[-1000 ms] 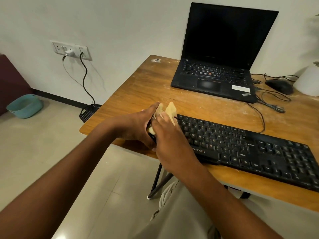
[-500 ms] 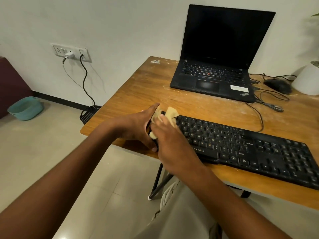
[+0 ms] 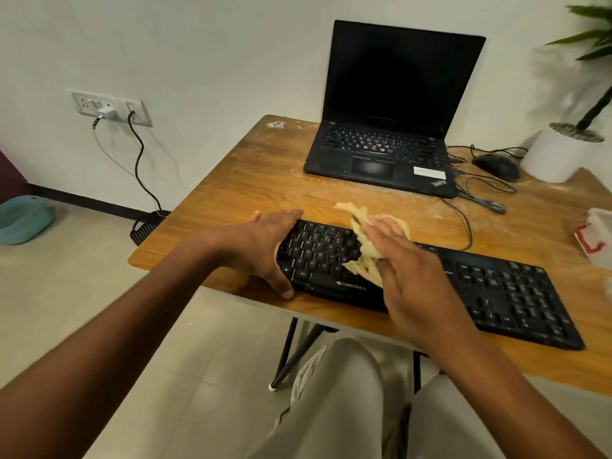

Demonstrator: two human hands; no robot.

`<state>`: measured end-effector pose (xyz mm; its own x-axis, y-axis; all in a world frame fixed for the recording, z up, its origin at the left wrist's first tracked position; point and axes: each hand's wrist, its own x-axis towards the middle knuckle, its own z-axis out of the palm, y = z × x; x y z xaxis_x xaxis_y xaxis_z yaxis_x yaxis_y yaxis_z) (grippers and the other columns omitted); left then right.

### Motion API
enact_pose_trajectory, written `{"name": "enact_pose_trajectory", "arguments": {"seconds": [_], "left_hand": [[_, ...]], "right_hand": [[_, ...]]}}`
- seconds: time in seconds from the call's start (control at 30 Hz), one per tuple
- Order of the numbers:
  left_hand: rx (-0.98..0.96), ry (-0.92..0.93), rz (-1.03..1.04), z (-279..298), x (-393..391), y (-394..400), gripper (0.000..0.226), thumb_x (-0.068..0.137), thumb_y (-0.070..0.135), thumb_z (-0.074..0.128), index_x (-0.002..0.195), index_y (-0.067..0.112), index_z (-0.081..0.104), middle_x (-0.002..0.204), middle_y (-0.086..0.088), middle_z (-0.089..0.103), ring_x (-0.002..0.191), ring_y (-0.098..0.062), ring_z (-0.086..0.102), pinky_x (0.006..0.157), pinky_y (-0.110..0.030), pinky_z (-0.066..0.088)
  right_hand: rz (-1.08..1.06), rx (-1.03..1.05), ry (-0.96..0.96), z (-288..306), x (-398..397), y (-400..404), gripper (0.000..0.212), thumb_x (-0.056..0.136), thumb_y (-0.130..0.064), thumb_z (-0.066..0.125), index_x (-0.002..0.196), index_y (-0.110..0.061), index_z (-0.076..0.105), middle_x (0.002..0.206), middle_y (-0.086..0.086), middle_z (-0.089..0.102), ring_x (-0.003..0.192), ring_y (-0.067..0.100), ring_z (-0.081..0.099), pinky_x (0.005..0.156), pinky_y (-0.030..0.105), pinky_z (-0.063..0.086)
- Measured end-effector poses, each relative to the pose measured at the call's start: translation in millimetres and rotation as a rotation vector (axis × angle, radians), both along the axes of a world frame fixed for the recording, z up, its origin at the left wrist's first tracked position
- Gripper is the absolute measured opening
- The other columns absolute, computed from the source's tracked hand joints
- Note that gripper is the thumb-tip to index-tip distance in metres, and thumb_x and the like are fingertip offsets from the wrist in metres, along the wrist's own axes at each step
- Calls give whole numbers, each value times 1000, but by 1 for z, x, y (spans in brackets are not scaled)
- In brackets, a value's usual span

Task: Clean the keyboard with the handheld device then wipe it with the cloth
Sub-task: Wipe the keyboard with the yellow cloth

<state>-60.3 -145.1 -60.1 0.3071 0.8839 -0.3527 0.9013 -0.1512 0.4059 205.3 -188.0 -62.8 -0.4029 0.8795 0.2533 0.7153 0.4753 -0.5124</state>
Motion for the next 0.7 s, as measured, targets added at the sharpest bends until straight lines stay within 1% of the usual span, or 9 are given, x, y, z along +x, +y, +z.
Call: {"name": "enact_pose_trajectory", "arguments": {"seconds": [0.03, 0.1, 0.2, 0.27, 0.37, 0.43, 0.53, 0.6, 0.7], "left_hand": [[17, 30, -34, 0, 5, 2, 145, 63, 53, 91, 162, 28, -12, 172, 2, 2, 156, -20, -2, 124, -48, -15], [34, 57, -74, 1, 15, 5, 143, 63, 58, 90, 162, 28, -10, 172, 2, 3, 157, -18, -1, 123, -51, -17], [34, 50, -79, 4, 21, 6, 141, 65, 53, 91, 163, 27, -7, 171, 3, 5, 156, -17, 0, 124, -48, -16], [28, 36, -63, 5, 22, 5, 140, 65, 49, 92, 163, 28, -5, 171, 4, 7, 156, -18, 1, 124, -44, -14], [31, 32, -57, 5, 21, 5, 142, 61, 51, 94, 163, 29, -3, 170, 4, 12, 156, -17, 6, 127, -46, -7], [24, 33, -53, 6, 22, 5, 142, 61, 49, 94, 163, 28, -2, 169, 5, 14, 155, -16, 8, 128, -45, -4], [7, 33, -45, 9, 25, 3, 141, 62, 44, 95, 163, 27, -4, 169, 5, 12, 153, -16, 10, 126, -41, 4], [0, 32, -42, 10, 26, 3, 143, 62, 42, 95, 163, 27, -5, 170, 4, 9, 154, -17, 9, 125, -40, 5], [-15, 25, -30, 10, 26, 4, 144, 61, 39, 96, 163, 29, -5, 169, 5, 10, 153, -18, 13, 124, -39, 11]], "right_hand": [[-28, 9, 0, 0, 1, 8, 54, 107, -9, 42, 158, -25, 33, 160, -19, 18, 153, -2, 7, 122, 19, 7], [-80, 2, -38, -6, -1, 25, 53, 107, -8, 43, 158, -20, 35, 165, -9, 24, 155, 7, 10, 124, 26, 9], [-95, -44, -129, -18, -15, 39, 50, 106, -8, 42, 155, -16, 39, 166, 2, 29, 156, 18, 15, 124, 33, 12], [-72, -43, -163, -21, -33, 41, 48, 104, -5, 44, 152, -13, 44, 162, 5, 37, 154, 23, 23, 123, 38, 22], [-13, -31, -172, -18, -53, 32, 43, 102, -5, 47, 143, -14, 52, 150, 5, 49, 139, 23, 39, 114, 39, 35], [46, -7, -187, -21, -50, 19, 44, 102, -4, 47, 145, -15, 50, 153, 4, 47, 142, 22, 36, 118, 38, 30], [88, 48, -203, -29, -23, 1, 56, 102, -2, 45, 155, -18, 39, 165, 0, 32, 155, 15, 18, 123, 30, 10], [54, 51, -200, -31, -8, 3, 56, 103, -1, 42, 157, -17, 37, 165, 1, 31, 156, 15, 15, 124, 30, 10], [-49, 26, -175, -28, -7, 27, 55, 102, 0, 41, 156, -15, 39, 164, 5, 34, 155, 20, 21, 124, 34, 16]]}}
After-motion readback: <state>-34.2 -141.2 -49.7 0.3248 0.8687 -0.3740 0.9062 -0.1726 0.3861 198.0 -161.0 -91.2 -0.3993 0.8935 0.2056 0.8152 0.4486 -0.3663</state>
